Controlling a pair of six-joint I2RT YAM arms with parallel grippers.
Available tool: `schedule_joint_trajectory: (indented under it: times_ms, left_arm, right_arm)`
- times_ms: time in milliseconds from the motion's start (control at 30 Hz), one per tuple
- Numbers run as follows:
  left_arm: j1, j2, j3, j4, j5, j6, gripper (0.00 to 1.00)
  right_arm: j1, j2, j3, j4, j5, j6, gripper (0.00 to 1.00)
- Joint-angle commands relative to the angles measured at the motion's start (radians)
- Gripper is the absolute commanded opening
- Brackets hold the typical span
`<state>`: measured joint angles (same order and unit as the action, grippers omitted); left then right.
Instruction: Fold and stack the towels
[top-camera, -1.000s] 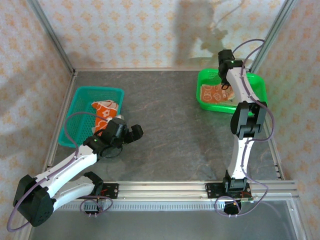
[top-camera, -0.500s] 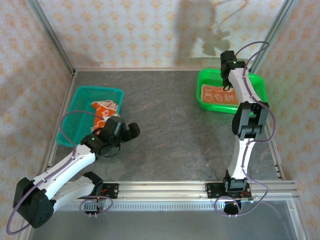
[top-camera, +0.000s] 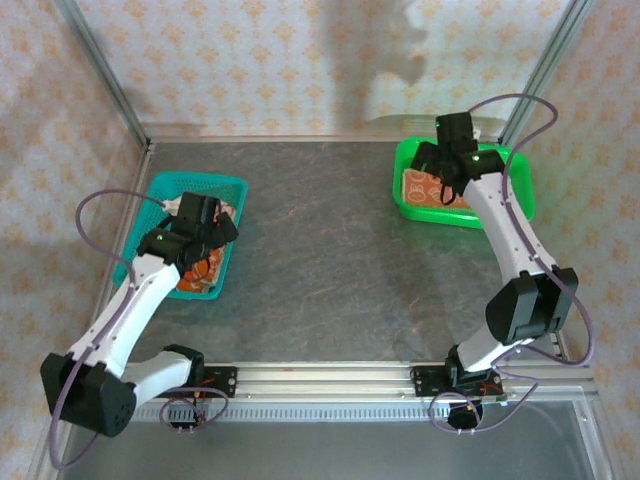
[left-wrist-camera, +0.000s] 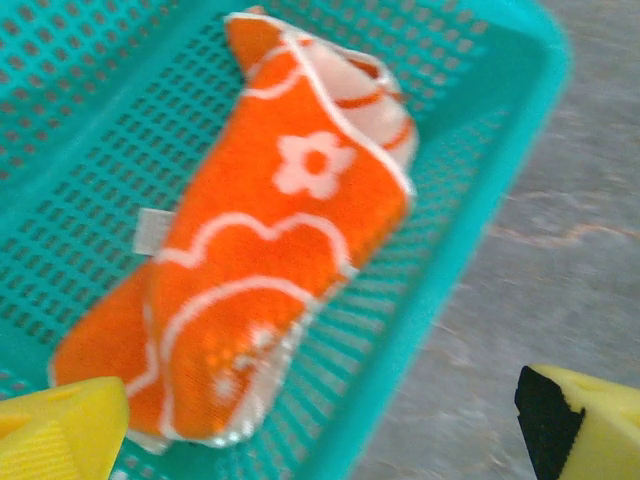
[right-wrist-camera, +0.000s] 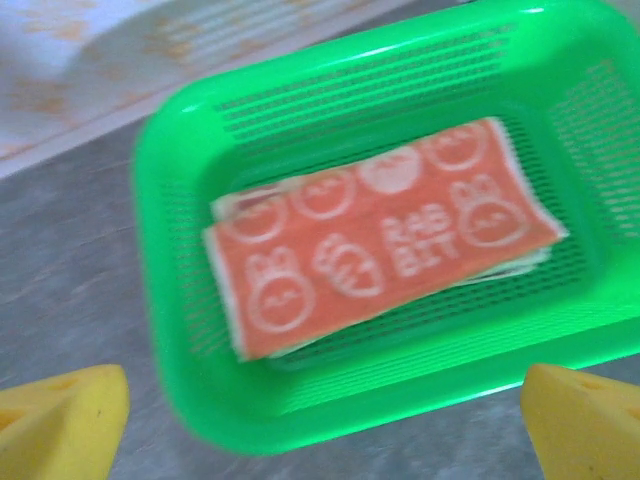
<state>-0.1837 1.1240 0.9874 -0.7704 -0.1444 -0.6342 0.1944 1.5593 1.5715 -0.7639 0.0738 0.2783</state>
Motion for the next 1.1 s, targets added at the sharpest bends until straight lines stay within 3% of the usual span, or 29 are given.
schedule_joint_trajectory:
  times_ms: [0, 100, 167, 333, 433, 567, 600, 1067]
  left_arm:
    - [0.092, 0.091, 0.020, -0.071, -0.027, 0.094, 1.00]
    - [0.161, 0.197, 0.020, -0.043, 0.051, 0.139, 0.97]
    - [0.185, 0.278, 0.032, -0.036, 0.088, 0.149, 0.90]
    - [0.218, 0.411, 0.025, 0.019, 0.162, 0.127, 0.55]
    - [0.222, 0.442, 0.017, 0.039, 0.188, 0.111, 0.54]
    - [0.222, 0.422, 0.013, 0.037, 0.177, 0.111, 0.04]
    - [0.222, 0.410, 0.015, 0.031, 0.172, 0.111, 0.00]
    - [0.223, 0.077, 0.163, -0.131, 0.174, 0.122, 0.00]
  right_arm:
    - [0.059, -0.061, -0.088, 0.074, -0.052, 0.060, 0.99]
    - [0.113, -0.096, -0.142, 0.095, -0.067, 0.080, 0.99]
    - [0.153, -0.106, -0.164, 0.090, -0.063, 0.086, 0.99]
    - [0.221, -0.136, -0.215, 0.078, -0.037, 0.098, 0.99]
    - [0.244, -0.148, -0.239, 0.073, -0.033, 0.101, 0.99]
    - [0.262, -0.153, -0.247, 0.055, -0.027, 0.097, 0.99]
    - [0.266, -0.157, -0.250, 0.056, -0.030, 0.100, 0.99]
    - [0.367, -0.142, -0.258, 0.134, -0.058, 0.156, 0.99]
